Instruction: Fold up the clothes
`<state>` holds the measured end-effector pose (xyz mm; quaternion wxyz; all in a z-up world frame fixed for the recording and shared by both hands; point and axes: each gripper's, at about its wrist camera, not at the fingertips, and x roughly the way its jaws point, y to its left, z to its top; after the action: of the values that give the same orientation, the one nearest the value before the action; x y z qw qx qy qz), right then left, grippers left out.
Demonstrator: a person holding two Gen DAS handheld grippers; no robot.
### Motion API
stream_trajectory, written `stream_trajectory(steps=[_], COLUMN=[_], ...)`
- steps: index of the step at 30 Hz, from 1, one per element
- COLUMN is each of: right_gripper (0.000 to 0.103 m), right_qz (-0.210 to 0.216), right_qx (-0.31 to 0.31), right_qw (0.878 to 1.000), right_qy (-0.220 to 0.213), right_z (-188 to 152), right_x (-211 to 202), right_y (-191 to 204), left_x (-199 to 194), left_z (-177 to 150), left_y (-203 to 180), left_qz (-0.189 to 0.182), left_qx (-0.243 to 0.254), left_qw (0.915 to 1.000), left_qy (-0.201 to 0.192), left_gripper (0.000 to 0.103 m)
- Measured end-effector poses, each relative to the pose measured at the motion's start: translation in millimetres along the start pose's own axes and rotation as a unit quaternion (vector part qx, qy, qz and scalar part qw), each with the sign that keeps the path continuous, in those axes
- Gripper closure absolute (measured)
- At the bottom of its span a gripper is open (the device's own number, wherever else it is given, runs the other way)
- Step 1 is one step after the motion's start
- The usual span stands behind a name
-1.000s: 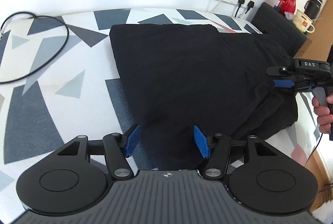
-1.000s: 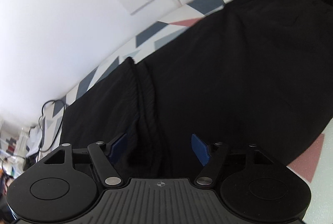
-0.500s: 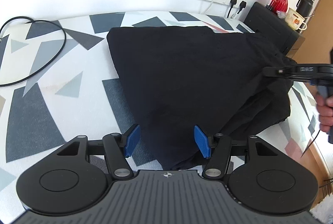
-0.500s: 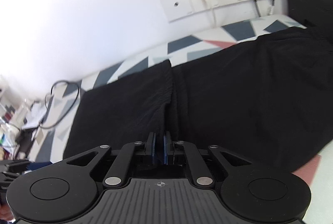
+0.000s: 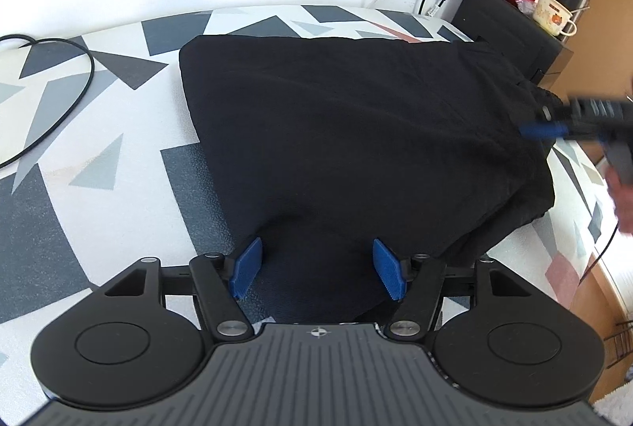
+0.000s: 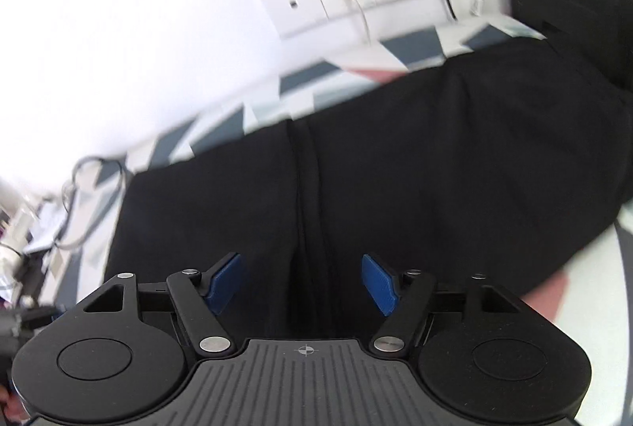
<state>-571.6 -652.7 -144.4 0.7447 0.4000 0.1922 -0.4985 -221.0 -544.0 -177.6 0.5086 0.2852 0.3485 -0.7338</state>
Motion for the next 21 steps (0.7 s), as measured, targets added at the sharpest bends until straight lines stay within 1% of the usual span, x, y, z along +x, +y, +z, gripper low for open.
stream_trajectory(steps=[2,4,6,7,8,9,10,11,12,13,16,18,20,21], right_gripper=[0.034,0.033,0.033,0.031,0.035,0.055,0.064,0.082,0.09,0.091,0.093,0.094,0.092,0.086], right_qz=[0.007,0.013,0.014,0.013,0.013,0.014,0.017,0.022,0.03,0.034,0.034,0.035,0.037,0.039], right_qx=[-0.006,-0.013,-0.021,-0.033,-0.051,-0.062,-0.065,-0.063,-0.053,-0.045,-0.031,-0.028,-0.021,-0.015], right_qw=[1.0,0.999,0.997,0.997,0.996,0.995,0.994,0.994,0.995,0.996,0.997,0.997,0.997,0.997], right_qy=[0.013,0.033,0.067,0.076,0.075,0.077,0.081,0.082,0.079,0.074,0.061,0.059,0.061,0.063], right_z=[14,28,38,38,38,38,39,42,45,48,55,57,53,52], right_x=[21,44,69,76,78,80,81,81,80,78,74,70,67,67], right_y=[-4,-8,-8,-5,0,4,7,8,7,6,3,-1,-4,-6], left_x=[-2,-6,-13,-17,-21,-24,-27,-29,-29,-28,-18,-10,-6,-3], left_z=[-2,-4,-6,-7,-9,-12,-14,-16,-19,-22,-27,-26,-26,-26], left_y=[1,1,2,3,3,1,0,-4,-9,-15,-29,-31,-28,-28], left_qz=[0.0,0.002,0.0,-0.002,-0.007,-0.013,-0.02,-0.026,-0.026,-0.023,0.022,0.047,0.056,0.072], left_qx=[-0.001,-0.002,-0.002,-0.001,0.003,0.008,0.016,0.028,0.046,0.064,0.107,0.097,0.083,0.084], left_qw=[1.0,1.0,1.0,1.0,1.0,0.9999,0.9997,0.9993,0.9986,0.9977,0.994,0.9942,0.995,0.9939], left_qy=[0.002,0.003,0.001,0.0,-0.001,-0.001,0.0,0.001,0.002,0.003,0.0,-0.002,-0.005,-0.004], left_gripper=[0.039,0.039,0.039,0.039,0.038,0.037,0.036,0.034,0.033,0.031,0.031,0.031,0.031,0.031])
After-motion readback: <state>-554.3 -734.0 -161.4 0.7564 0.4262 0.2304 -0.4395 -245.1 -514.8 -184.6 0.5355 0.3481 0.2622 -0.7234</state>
